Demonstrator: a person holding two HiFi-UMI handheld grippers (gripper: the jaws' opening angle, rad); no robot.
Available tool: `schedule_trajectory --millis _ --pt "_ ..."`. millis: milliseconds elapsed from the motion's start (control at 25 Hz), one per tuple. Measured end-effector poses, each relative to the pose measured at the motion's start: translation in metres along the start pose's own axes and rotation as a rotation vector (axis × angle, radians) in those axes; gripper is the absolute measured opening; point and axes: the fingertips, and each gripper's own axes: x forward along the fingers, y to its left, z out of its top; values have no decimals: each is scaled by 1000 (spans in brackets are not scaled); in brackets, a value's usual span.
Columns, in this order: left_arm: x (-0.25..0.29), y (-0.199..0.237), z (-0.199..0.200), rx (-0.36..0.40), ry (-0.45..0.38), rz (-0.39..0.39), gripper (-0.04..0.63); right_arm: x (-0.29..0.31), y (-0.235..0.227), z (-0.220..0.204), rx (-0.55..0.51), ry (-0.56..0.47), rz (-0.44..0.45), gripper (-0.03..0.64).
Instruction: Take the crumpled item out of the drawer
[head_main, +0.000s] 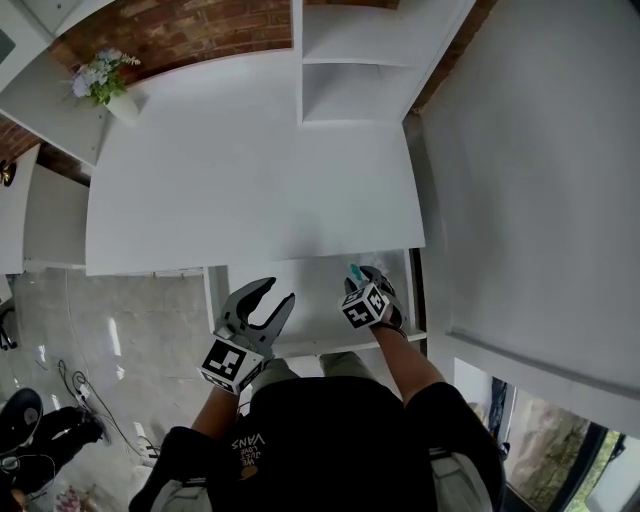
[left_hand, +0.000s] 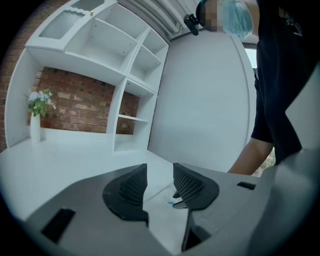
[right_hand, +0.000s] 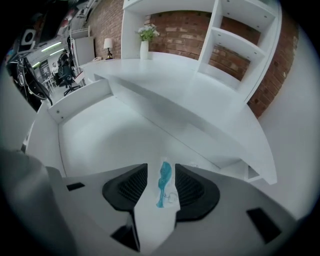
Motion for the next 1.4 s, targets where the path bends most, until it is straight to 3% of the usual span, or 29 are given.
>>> schedule_trajectory --millis 240,640,1400 --pt "0 8 -8 -6 14 17 145 32 2 -13 -11 85 -7 159" --pt "-4 12 -20 -32 33 20 145 42 -5 -15 -37 98 -76 18" --pt "-3 3 -8 -5 22 -48 144 -11 -24 -4 86 -4 -129 0"
